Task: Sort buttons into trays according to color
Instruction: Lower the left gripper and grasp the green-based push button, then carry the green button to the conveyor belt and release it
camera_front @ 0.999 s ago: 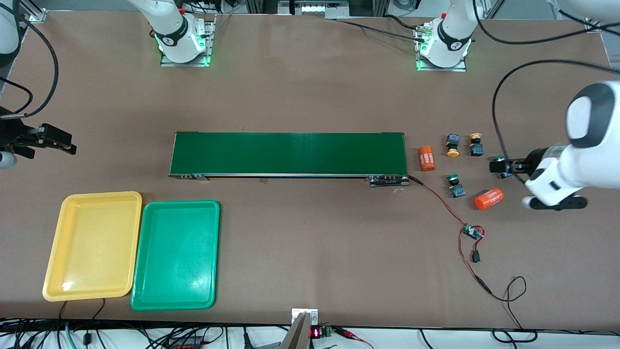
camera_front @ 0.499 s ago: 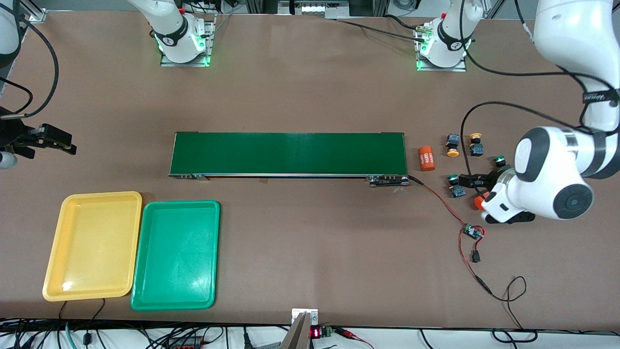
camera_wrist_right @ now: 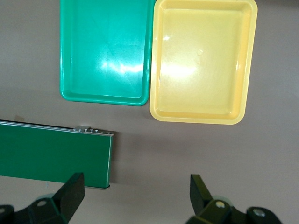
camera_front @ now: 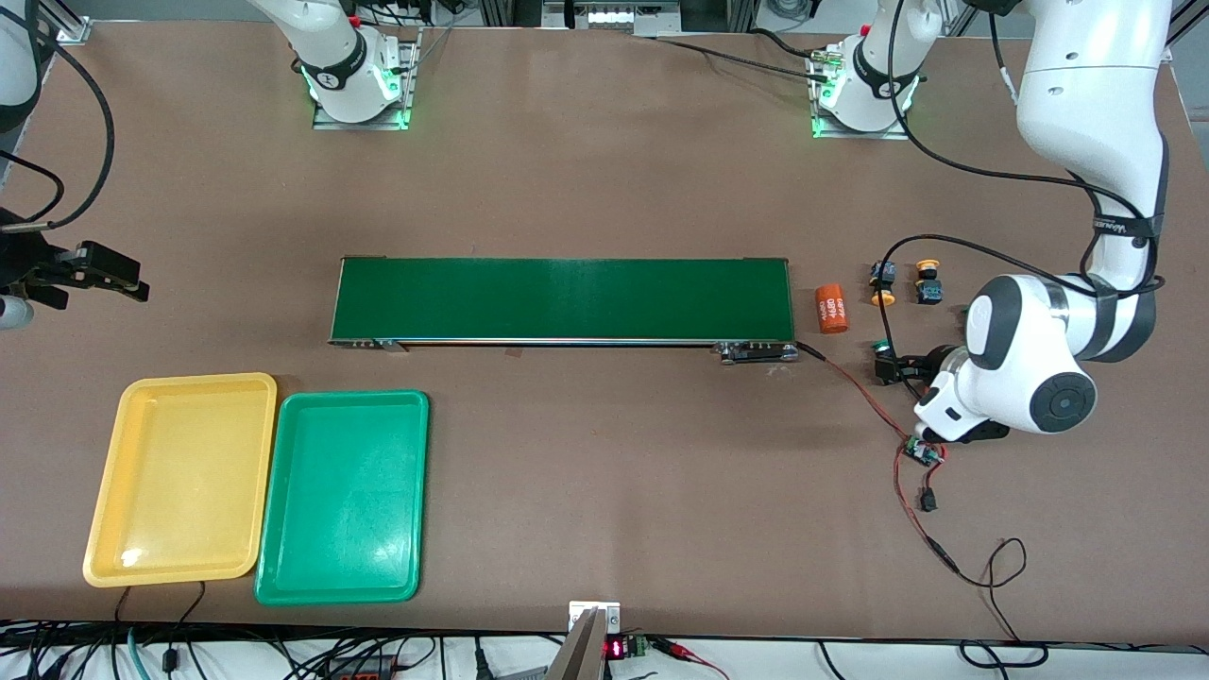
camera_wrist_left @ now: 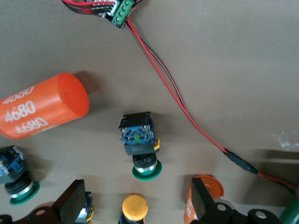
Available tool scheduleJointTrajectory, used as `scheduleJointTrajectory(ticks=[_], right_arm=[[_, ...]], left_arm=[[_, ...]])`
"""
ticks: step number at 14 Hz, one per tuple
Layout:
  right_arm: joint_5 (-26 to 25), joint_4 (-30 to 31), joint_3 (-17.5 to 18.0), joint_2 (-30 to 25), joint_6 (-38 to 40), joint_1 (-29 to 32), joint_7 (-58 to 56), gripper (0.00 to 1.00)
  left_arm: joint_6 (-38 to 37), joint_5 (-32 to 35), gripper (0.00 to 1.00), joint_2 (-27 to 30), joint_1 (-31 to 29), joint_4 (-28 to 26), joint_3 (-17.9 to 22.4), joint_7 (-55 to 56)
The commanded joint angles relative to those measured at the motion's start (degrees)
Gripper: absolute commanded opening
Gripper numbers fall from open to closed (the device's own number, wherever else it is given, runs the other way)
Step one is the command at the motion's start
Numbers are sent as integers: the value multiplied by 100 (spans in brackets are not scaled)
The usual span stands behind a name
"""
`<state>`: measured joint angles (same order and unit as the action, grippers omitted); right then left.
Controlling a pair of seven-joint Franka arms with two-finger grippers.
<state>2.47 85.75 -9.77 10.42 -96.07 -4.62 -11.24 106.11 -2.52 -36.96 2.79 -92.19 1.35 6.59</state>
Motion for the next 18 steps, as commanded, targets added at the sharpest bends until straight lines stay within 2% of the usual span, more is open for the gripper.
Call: scheduleJointTrajectory(ticks=[1, 5, 15, 16, 18], right_arm=[[78, 30, 28, -32, 1, 49, -98, 100], [78, 30, 19, 39, 27, 49, -107, 100], [113, 47, 28, 250, 185, 22, -107, 100], [113, 65, 28, 258, 194, 14, -115, 100], [113, 65, 28, 285, 203, 5, -107, 100]], left_arm=[[286, -82, 100, -11, 11, -246, -12, 1], [410, -389, 100, -197, -7, -220, -12, 1], [744, -363, 100, -434, -33, -264, -3, -52], [744, -363, 97, -443, -68, -264, -12, -61], [691, -363, 84, -435, -138, -281, -12, -201]])
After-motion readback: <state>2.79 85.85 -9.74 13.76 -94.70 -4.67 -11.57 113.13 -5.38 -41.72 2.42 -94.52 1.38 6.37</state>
